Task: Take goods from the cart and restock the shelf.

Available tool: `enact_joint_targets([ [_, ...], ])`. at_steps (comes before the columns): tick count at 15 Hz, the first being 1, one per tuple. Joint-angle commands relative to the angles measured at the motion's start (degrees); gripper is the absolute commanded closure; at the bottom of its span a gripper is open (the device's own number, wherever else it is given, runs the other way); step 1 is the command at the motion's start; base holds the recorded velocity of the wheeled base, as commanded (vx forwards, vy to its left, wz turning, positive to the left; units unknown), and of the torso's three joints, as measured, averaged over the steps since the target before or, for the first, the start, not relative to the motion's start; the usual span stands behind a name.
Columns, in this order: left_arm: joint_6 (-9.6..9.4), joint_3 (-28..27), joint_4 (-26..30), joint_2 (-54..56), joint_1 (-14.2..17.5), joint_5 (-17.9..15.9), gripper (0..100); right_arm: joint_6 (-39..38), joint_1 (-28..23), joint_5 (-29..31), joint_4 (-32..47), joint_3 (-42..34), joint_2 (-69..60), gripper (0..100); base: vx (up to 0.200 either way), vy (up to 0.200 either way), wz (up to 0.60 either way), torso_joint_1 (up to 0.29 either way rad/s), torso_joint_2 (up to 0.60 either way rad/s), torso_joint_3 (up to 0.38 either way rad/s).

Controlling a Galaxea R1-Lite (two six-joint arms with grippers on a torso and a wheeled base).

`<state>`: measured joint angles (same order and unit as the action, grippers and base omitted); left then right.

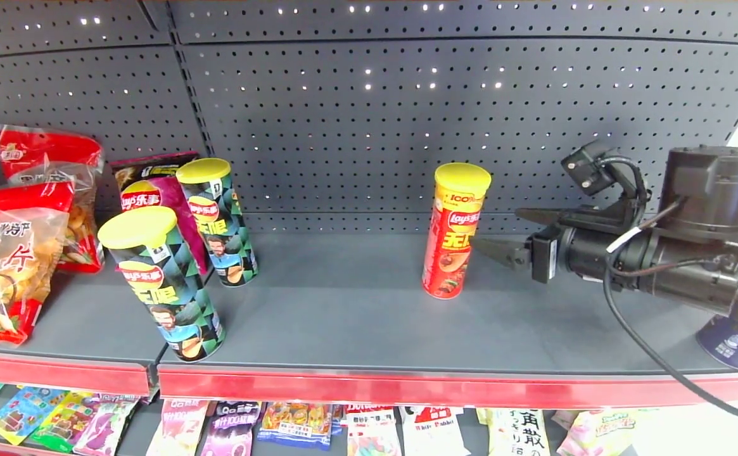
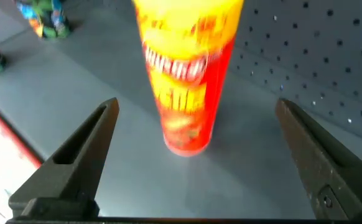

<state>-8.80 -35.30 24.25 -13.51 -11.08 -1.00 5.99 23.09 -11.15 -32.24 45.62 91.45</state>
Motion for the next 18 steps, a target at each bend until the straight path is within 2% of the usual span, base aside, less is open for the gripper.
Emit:
enact_joint_targets([
  [1, -0.08, -0.03, 0.01, -0.38, 0.01, 0.12, 100, -0.98, 0.11, -0.01, -0.01, 3.25, 3.38, 0, 0.000, 0.000, 0.00, 0.000, 0.00, 0.000],
  [9, -0.16, 0.15, 0.10, -0.56, 0.09, 0.56, 100, -2.21, 2.66, -0.18, -3.53, 6.59, 8.30, 0, 0.000, 0.000, 0.00, 0.000, 0.00, 0.000],
  [13, -0.16, 0.24, 0.19, -0.64, 0.09, 0.74, 100, -1.77, 2.75, -0.18, -3.97, 10.63, 11.47, 0, 0.000, 0.000, 0.00, 0.000, 0.00, 0.000],
  [18, -0.16, 0.32, 0.27, -0.64, 0.09, 0.74, 100, -1.77, 2.75, -0.10, -3.97, 12.04, 13.31, 0, 0.000, 0.000, 0.00, 0.000, 0.00, 0.000],
])
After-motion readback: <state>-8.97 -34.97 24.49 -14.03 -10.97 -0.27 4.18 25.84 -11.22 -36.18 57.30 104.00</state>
